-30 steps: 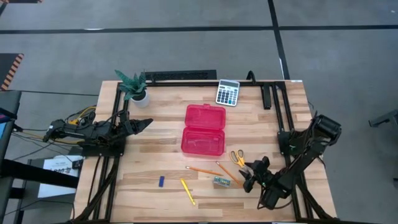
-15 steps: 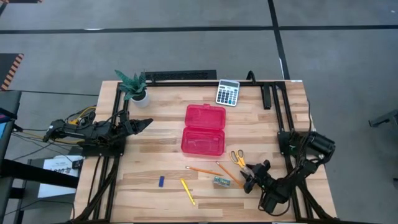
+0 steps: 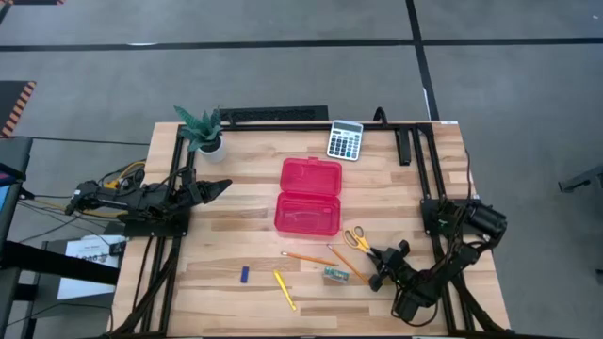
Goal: Pack school essentials
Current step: Put the yellow scissors into the red supply box
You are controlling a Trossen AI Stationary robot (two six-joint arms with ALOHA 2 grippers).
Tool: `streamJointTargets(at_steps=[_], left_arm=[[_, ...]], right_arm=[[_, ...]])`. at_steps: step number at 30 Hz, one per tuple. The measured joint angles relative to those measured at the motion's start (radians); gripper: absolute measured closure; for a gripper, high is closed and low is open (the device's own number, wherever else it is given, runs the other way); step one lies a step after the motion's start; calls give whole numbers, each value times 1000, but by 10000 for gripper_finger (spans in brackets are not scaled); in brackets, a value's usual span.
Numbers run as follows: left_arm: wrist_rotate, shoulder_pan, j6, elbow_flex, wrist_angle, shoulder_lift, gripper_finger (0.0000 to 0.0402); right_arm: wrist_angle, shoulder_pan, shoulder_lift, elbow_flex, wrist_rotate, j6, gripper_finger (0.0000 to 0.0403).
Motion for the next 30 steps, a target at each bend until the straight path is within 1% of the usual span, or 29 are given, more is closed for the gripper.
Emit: streamJointTargets(at_steps=[5,8,10,16,22,25,30], left_arm=[[0,0,0,0,0,0,264],[0,0,1,0,0,0,264],[0,0,11,0,0,0,264],[0,0,12,0,0,0,264],[1,0,19,0,0,0,264],[1,0,19,0,0,0,264],[4,0,19,0,0,0,264]], right_arm=[[-4,-15,-64,-2,-35,6,355],[-48,-23,-122,-4,-77,10,356],[-79,-28,-155,-5,-86,13,360],[-179,-26,-264,-4,-83,14,355],[-334,-35,-407,2,-37,-2,355],[-404,-68,-478,31,11,-115,354],[-390,-184,-572,70,39,-437,353]])
